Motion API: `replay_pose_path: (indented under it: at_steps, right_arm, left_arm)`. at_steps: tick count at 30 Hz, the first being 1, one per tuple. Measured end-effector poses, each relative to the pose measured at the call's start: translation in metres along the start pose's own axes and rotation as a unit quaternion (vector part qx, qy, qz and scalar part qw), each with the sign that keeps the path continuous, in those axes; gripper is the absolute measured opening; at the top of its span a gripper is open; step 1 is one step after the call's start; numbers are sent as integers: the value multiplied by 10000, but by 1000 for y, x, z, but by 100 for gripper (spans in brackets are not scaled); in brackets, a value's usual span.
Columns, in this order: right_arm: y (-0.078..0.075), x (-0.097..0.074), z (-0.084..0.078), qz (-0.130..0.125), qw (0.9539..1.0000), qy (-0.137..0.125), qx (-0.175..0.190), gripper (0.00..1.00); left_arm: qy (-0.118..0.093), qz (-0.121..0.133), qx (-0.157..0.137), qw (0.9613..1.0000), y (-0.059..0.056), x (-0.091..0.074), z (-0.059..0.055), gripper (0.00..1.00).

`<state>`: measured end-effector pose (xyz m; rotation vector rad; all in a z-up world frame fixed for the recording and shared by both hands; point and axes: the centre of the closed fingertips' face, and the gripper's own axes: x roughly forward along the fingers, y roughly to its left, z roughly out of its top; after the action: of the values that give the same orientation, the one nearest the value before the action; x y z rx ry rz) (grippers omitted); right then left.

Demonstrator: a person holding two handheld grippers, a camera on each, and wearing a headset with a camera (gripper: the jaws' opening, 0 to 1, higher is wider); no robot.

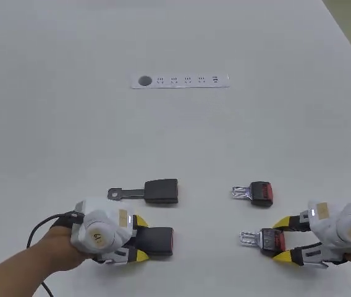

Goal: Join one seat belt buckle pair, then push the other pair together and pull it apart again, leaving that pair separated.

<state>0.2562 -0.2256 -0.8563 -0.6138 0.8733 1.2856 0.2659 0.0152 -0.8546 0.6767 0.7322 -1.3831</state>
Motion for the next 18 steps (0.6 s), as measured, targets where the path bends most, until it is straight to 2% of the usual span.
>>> replay_pose_path:
  at_steps: [9,18]
  right_arm:
    - [0,2,2,117,9998,-137,-61,34]
    - [5,12,20,202,9990,-376,-101,34]
  left_arm:
    - [-49,0,-97,9999,1,0,-2,33]
    - [-12,17,-154,9999,2,2,-2,33]
